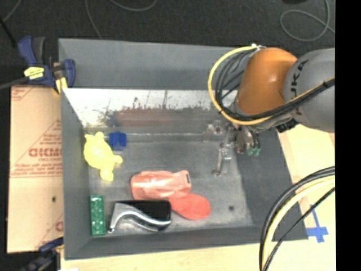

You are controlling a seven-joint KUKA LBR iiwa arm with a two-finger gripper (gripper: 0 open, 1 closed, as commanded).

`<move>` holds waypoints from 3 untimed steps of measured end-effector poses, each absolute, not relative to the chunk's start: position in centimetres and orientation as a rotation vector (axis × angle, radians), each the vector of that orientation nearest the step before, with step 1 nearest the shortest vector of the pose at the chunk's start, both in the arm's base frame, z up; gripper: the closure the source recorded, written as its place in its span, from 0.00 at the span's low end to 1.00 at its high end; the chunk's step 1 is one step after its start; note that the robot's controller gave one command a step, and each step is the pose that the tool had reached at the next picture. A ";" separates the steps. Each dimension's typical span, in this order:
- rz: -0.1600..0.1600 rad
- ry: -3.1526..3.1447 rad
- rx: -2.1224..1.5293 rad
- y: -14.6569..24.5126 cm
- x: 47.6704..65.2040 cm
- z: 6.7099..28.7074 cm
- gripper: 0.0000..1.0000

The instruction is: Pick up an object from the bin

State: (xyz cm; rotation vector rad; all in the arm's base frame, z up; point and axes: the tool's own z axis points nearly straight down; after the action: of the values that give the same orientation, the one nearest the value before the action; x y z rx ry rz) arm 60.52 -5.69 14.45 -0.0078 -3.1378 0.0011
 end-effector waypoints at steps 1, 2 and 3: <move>0.002 -3.146 -0.006 -5.7 60.7 15.0 0.00; 0.001 -3.143 0.003 -2.1 52.9 7.8 0.00; 0.000 -3.118 -0.384 -3.0 51.7 9.9 0.00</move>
Offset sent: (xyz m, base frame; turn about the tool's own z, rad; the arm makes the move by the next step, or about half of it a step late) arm -0.0843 0.0407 -0.0745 -0.0073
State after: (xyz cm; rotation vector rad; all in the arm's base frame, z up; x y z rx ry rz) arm 51.69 -3.00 9.88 -0.3839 -3.1184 0.0003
